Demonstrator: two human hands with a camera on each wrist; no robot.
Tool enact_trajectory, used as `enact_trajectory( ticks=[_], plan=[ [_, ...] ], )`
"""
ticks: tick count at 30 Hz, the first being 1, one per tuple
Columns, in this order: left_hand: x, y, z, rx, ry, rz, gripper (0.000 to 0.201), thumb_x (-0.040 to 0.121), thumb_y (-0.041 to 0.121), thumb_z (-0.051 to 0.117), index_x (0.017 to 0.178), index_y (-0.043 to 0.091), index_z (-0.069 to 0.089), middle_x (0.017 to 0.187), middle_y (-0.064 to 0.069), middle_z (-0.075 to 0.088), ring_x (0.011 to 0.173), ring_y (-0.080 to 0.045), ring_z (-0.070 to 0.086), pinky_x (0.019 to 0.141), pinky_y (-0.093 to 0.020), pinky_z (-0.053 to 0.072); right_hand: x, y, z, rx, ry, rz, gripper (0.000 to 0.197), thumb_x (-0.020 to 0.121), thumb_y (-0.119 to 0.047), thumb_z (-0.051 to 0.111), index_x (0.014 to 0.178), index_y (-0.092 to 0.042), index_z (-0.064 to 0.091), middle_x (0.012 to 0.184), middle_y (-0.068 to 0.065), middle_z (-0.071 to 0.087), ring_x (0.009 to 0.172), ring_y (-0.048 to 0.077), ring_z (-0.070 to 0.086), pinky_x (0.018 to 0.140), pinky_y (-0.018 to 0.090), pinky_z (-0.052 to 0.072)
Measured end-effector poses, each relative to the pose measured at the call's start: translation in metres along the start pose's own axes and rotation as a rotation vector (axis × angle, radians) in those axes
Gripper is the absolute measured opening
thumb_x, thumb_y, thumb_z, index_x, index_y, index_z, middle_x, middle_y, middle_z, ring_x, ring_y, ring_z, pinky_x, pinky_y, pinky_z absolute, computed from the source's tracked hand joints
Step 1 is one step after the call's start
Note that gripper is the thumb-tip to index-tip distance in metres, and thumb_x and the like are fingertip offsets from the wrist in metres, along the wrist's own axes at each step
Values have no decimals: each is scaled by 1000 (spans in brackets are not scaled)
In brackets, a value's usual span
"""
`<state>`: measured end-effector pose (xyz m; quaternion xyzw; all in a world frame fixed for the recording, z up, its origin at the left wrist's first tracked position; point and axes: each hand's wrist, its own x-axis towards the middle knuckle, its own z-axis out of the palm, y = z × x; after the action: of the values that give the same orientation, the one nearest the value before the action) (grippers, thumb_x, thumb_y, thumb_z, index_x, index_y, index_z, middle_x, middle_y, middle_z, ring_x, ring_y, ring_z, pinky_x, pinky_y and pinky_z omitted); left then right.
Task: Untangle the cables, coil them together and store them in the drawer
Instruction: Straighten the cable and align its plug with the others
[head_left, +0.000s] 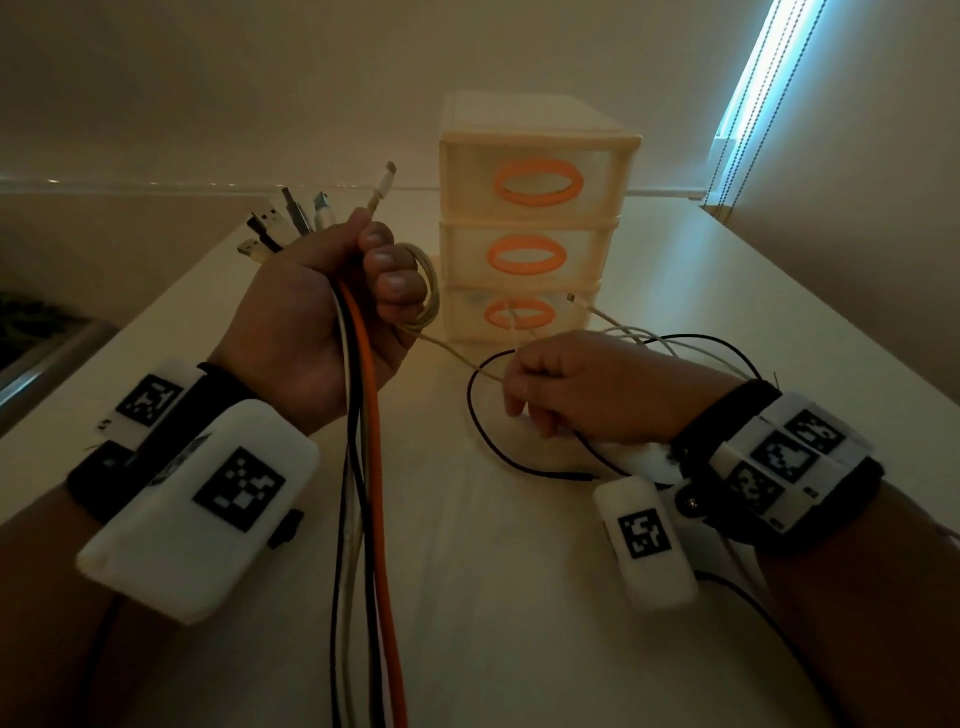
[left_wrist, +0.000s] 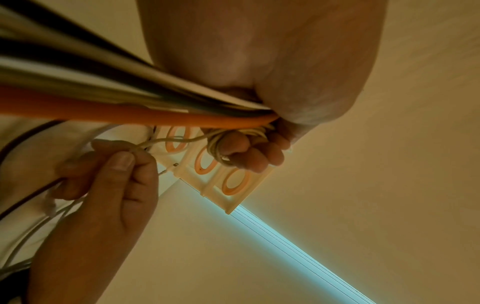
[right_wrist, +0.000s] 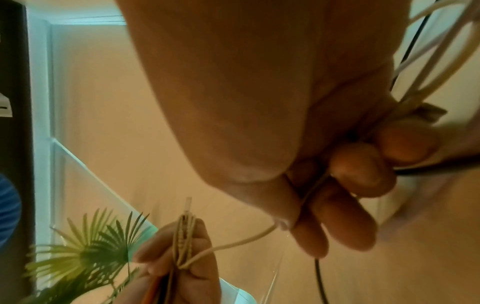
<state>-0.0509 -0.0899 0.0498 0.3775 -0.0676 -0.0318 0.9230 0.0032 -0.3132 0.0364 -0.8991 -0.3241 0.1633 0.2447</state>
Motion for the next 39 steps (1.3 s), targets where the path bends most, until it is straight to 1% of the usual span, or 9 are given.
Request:
enact_trajectory(
  ticks=[8,13,19,24,27,30,33,35,39],
  plan=[
    [-8,-15,11,391,-118,-117,33,103,27,40,73,16,47,68,-5,56,64,-21,57,62,-29,48,3,8,-17,1,559,41,36,101,-42,54,82,-15,67,66,-3,56,57,12,50,57,27,39],
    [-14,-33,17,508,-210,-237,26,100,23,48,80,6,49,113,-30,66,112,-37,67,97,-39,55,2,-9,-2,137,722,-153,21,99,-29,59,85,-19,71,68,-5,65,61,8,57,57,24,44],
    [-7,-31,15,298,35,-92,36,107,28,37,77,11,48,80,-9,65,75,-21,64,85,-33,52,-9,-21,10,141,363,-325,16,100,-25,59,95,-23,73,68,-5,68,64,4,63,64,16,49],
    [-3,-25,14,38,230,-34,38,106,29,41,75,10,52,85,-11,71,91,-27,74,85,-30,57,-4,-17,6,7,132,-128,21,102,-39,52,99,-33,72,67,-2,68,51,1,56,58,21,47],
    [-2,-25,10,2,244,-32,38,106,30,44,75,11,54,73,-5,60,77,-22,69,80,-27,55,-2,-14,7,44,130,-115,22,101,-41,51,97,-35,72,64,-2,65,50,3,54,61,27,51],
    [-1,-25,9,13,228,-28,34,105,28,43,77,11,53,71,-4,52,71,-20,61,79,-27,48,-2,-18,12,59,96,-125,22,102,-41,51,102,-37,72,63,-7,65,58,3,61,64,19,48],
    [0,-24,6,32,236,-17,33,103,26,44,76,10,54,71,-4,51,70,-20,59,76,-27,45,-6,-18,13,12,-35,-152,23,104,-39,47,113,-43,68,73,-4,72,74,5,68,80,18,52],
    [1,-22,4,10,231,-4,32,103,26,44,76,11,53,70,-3,51,70,-20,58,77,-26,45,-7,-15,10,-18,-83,-120,25,104,-37,46,113,-41,70,72,-6,72,67,3,65,74,18,53],
    [1,-15,2,-46,206,21,34,104,26,42,75,11,51,70,-2,51,65,-18,58,76,-25,46,-1,-6,4,-75,152,-48,28,102,-37,48,92,-30,73,63,-23,61,63,-6,57,66,20,43]
  ],
)
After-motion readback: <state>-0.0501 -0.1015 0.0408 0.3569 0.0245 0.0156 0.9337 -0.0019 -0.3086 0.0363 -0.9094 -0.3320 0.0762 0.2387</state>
